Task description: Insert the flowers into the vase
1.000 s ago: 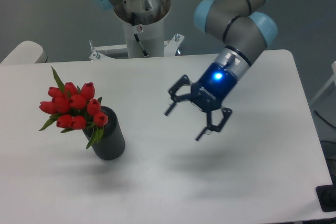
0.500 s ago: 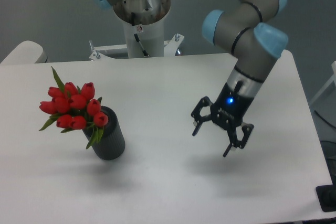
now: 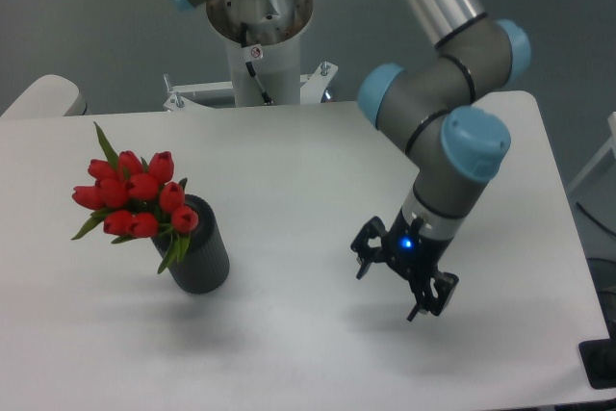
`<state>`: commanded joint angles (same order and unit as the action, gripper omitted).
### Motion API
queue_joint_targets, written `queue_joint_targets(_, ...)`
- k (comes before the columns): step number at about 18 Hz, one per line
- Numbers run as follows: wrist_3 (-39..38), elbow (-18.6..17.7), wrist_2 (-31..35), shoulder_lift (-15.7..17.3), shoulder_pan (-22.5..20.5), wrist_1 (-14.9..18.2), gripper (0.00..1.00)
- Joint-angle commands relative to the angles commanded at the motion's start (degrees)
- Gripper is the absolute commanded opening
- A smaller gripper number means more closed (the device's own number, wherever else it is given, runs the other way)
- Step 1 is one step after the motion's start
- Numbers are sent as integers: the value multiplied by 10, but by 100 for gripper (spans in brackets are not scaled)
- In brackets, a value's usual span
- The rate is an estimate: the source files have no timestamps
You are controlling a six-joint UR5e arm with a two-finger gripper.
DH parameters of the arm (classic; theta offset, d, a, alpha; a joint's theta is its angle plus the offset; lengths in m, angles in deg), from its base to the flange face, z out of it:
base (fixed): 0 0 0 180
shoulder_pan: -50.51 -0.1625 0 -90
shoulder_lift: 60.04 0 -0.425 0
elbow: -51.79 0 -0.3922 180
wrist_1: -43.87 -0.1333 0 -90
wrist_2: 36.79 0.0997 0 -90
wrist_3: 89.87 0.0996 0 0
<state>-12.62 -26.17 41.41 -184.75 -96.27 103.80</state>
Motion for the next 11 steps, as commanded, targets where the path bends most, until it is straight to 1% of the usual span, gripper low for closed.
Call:
queue_joint_targets(2,37,14,42,-11,2,13,100)
queue_joint_targets(5,125,26,82,-18,0,27,100)
queue_joint_targets(8,176,28,86,-21,-10,26,100)
queue_joint_targets(11,200,31,85,-26,-24,26,100)
